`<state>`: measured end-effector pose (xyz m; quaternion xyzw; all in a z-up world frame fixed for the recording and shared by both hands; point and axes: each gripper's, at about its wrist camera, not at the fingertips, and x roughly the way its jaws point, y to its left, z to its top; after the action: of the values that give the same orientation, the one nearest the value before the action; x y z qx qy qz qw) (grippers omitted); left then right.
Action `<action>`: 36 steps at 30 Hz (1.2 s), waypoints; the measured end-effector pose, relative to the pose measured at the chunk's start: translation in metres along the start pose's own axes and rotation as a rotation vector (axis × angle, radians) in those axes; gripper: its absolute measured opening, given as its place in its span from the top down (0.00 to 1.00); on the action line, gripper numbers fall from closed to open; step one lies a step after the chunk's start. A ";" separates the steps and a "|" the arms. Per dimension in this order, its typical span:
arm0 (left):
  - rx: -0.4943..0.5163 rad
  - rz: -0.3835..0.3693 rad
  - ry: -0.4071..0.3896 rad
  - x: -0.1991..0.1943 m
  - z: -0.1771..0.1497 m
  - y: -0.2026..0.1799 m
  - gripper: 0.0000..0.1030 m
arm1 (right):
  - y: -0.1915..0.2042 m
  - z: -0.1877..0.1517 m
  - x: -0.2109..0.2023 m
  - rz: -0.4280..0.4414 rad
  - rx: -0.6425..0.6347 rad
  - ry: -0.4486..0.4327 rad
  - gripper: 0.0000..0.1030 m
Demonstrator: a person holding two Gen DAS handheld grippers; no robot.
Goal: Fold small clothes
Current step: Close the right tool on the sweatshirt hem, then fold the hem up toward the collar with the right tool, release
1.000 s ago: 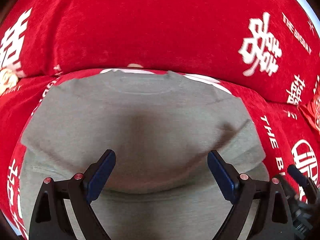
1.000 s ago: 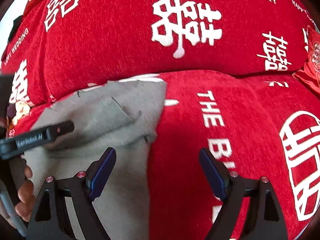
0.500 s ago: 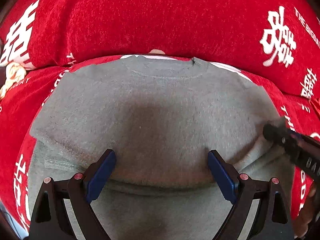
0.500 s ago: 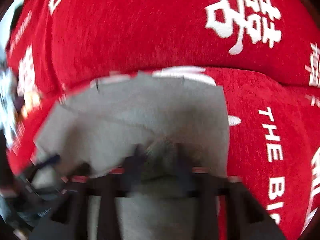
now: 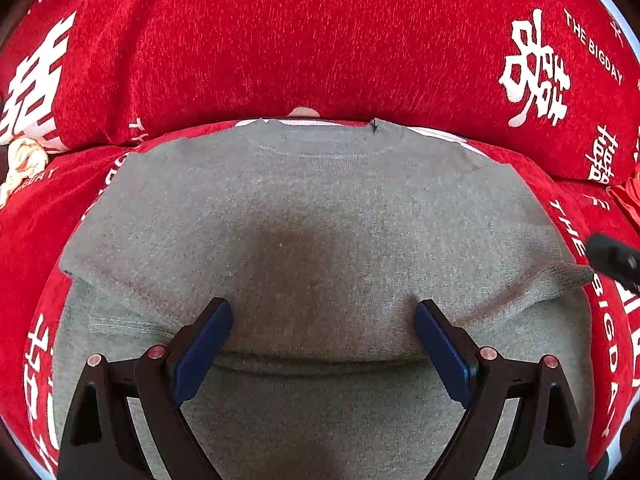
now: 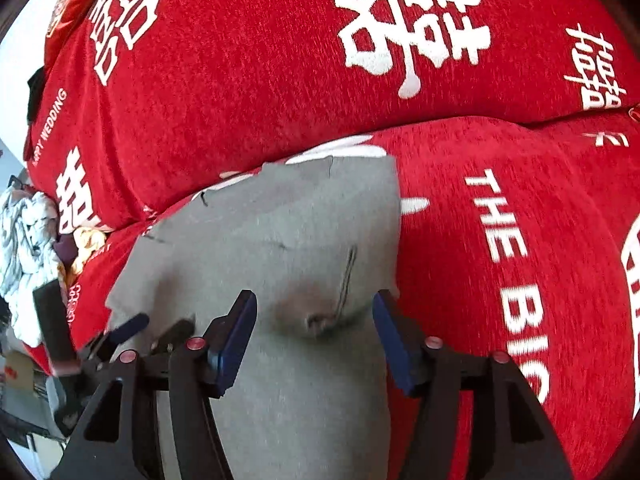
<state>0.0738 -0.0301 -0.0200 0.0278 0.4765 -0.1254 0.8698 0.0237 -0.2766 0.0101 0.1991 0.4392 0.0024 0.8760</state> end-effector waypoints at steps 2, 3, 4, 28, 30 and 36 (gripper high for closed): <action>0.004 0.006 -0.009 0.001 -0.001 -0.001 0.08 | 0.004 0.009 0.014 -0.034 -0.036 0.019 0.36; 0.008 0.012 -0.013 0.002 -0.002 -0.002 0.08 | 0.006 0.013 0.024 -0.063 -0.051 0.035 0.36; 0.010 0.015 -0.016 0.002 -0.002 -0.003 0.08 | 0.007 0.015 0.033 -0.079 -0.060 0.053 0.36; 0.008 0.013 -0.035 0.003 -0.005 -0.003 0.05 | 0.008 0.011 0.026 -0.131 -0.290 -0.011 0.87; 0.008 0.013 -0.036 0.003 -0.005 -0.003 0.05 | 0.011 0.012 0.030 -0.117 -0.311 0.003 0.73; 0.007 0.009 -0.038 0.003 -0.005 -0.003 0.05 | 0.029 0.005 0.046 -0.085 -0.444 0.021 0.59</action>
<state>0.0703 -0.0323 -0.0253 0.0305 0.4595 -0.1235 0.8790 0.0612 -0.2431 -0.0123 -0.0175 0.4451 0.0644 0.8930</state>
